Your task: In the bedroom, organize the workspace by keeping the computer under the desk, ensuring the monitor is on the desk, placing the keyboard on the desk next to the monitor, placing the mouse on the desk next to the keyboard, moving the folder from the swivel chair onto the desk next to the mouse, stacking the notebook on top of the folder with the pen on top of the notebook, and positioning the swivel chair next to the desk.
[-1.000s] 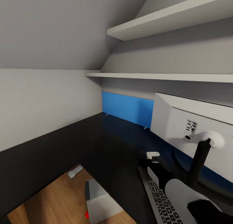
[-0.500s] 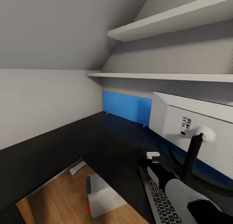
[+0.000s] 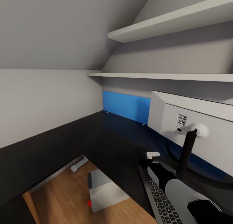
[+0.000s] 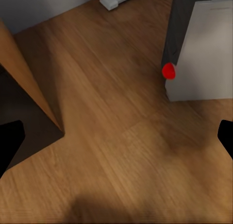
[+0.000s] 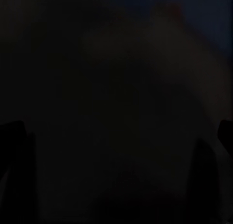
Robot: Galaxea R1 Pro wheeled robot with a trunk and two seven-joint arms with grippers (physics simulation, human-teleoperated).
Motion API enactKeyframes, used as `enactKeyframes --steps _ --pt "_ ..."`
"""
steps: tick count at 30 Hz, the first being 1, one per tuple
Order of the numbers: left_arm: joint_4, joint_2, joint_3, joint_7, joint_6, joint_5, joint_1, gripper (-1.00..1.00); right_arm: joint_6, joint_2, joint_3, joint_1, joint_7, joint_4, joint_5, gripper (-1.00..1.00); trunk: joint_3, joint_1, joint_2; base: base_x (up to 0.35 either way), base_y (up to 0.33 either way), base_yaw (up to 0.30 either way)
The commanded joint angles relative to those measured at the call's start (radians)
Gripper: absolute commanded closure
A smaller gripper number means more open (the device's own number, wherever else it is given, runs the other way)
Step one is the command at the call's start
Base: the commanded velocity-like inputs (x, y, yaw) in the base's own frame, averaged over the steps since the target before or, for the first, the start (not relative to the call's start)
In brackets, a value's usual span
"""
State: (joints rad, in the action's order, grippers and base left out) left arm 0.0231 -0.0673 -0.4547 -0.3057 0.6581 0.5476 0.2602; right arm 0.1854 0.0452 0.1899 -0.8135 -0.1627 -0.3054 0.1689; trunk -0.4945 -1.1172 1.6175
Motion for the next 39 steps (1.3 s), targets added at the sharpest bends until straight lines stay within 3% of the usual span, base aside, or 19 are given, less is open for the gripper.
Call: enactKeyframes --steps 1,30,39 --pt "0.0 0.0 -0.009 -0.007 0.002 0.003 0.001 -1.0 0.012 -0.001 0.01 0.0 -0.006 0.002 0.011 -1.0 -0.001 0.0 0.0 -0.062 0.0 0.0" --pt "0.0 0.0 -0.009 -0.008 0.002 0.004 0.001 -1.0 0.012 -0.001 0.011 0.0 -0.006 0.002 0.011 -1.0 -0.001 0.0 0.0 -0.096 0.0 0.0" --pt "0.0 0.0 -0.009 -0.008 0.002 0.004 0.001 -1.0 0.007 -0.001 0.01 0.0 -0.006 0.0 0.011 -1.0 0.027 0.035 -0.063 0.0 0.0 0.0"
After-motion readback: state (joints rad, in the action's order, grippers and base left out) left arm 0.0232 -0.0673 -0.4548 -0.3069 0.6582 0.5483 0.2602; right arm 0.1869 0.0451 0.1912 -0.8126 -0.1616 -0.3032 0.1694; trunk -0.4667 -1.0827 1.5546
